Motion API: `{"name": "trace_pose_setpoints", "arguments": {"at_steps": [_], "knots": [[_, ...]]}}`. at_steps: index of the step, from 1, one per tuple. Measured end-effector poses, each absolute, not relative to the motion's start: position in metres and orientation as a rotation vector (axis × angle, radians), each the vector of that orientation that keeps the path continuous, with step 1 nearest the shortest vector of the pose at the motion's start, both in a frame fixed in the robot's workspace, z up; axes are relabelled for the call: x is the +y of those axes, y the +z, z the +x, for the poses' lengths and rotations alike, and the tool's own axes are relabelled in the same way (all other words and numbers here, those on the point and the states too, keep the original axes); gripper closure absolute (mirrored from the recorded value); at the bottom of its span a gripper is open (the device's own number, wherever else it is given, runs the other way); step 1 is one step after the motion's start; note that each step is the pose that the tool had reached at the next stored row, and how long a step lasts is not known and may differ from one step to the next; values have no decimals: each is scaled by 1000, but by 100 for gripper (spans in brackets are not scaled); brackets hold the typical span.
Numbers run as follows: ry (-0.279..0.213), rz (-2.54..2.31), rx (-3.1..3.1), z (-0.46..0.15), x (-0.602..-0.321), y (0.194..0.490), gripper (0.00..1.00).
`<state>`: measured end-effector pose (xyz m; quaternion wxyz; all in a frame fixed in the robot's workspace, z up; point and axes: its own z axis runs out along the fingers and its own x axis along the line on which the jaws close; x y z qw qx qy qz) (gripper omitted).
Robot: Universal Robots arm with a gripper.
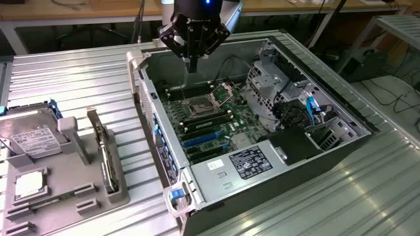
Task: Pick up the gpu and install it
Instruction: 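Reach for the gpu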
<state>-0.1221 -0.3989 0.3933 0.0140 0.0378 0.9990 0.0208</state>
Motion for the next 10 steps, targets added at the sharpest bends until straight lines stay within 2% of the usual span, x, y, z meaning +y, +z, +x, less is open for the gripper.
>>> {"name": "trace_pose_setpoints", "arguments": {"at_steps": [10], "knots": [[64, 118, 3111, -127, -400, 393, 89]]}}
